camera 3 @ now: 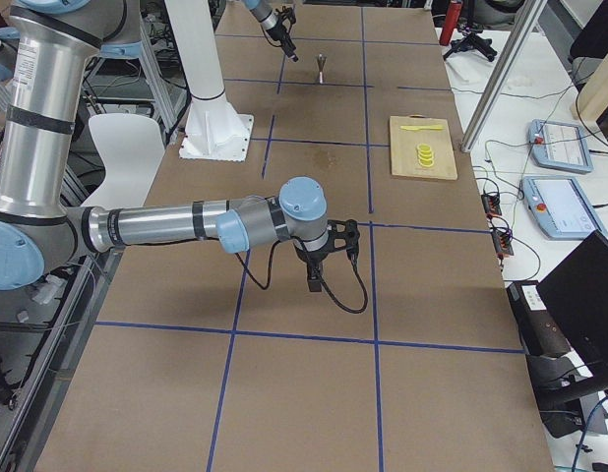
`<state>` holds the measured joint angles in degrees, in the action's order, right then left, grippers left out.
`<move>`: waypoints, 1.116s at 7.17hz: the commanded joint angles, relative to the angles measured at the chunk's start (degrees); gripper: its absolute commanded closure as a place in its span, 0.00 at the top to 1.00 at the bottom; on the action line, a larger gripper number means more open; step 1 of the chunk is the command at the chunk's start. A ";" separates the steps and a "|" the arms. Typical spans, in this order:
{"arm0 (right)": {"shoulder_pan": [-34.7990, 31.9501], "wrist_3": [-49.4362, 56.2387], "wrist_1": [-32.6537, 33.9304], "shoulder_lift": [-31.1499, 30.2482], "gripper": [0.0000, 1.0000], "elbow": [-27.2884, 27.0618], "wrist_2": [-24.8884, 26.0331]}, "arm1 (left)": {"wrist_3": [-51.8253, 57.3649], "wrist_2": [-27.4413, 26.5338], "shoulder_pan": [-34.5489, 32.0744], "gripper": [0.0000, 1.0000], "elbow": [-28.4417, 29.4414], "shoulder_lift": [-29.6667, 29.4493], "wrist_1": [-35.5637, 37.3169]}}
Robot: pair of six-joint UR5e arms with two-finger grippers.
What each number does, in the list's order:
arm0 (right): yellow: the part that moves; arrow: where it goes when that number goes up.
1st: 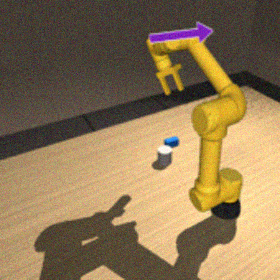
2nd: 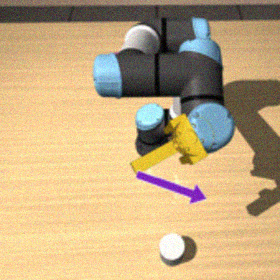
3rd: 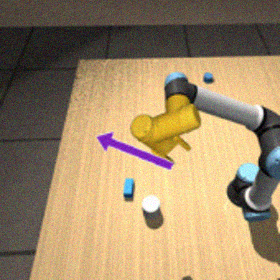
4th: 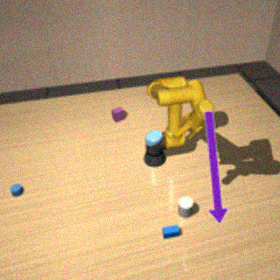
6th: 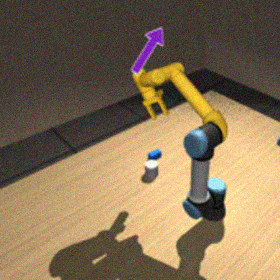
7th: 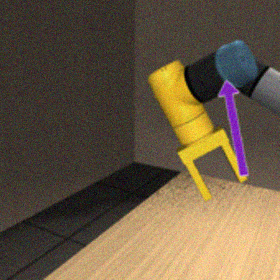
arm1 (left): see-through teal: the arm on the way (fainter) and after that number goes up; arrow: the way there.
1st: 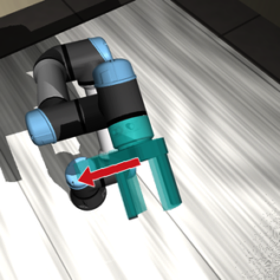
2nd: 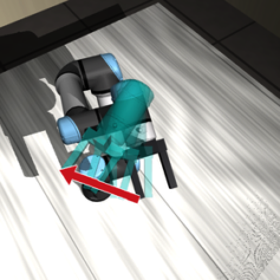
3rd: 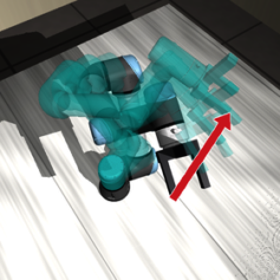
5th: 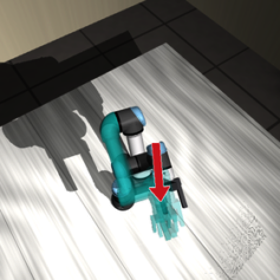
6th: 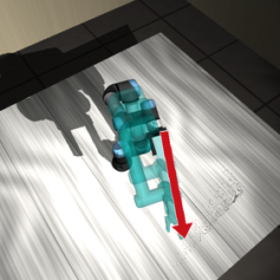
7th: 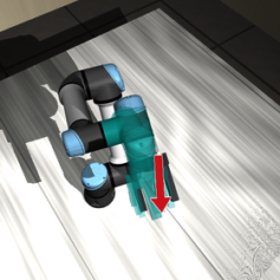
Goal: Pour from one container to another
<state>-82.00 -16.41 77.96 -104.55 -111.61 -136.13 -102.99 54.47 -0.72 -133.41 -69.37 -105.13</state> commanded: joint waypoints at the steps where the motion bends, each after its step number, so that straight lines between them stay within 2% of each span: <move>1: 5.14 -8.74 0.00 0.14 1.00 -4.28 7.49 | -2.90 -6.53 1.16 0.96 3.65 -2.88 2.92; 3: 8.68 -18.18 -0.09 -0.30 1.00 -10.53 8.60 | -3.71 -10.15 1.25 0.96 9.28 -5.50 3.01; 4: 10.09 -23.44 -2.79 -0.65 1.00 -12.47 8.86 | -3.71 -11.13 1.25 0.96 10.26 -6.73 3.01; 5: 13.15 -30.28 -10.39 -2.74 1.00 -12.84 10.26 | -3.71 -11.83 1.25 0.96 10.19 -6.83 3.01; 6: 18.83 -36.18 -15.68 -4.24 1.00 -13.02 15.49 | -3.71 -12.45 1.25 0.96 10.19 -6.83 3.01; 8: 27.38 -42.81 -17.49 -4.34 1.00 -13.72 23.51 | -3.88 -18.23 1.25 0.96 12.98 -7.10 3.01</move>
<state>-59.98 -54.83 62.17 -108.58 -124.75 -117.52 -106.74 39.57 0.53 -122.35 -76.27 -102.09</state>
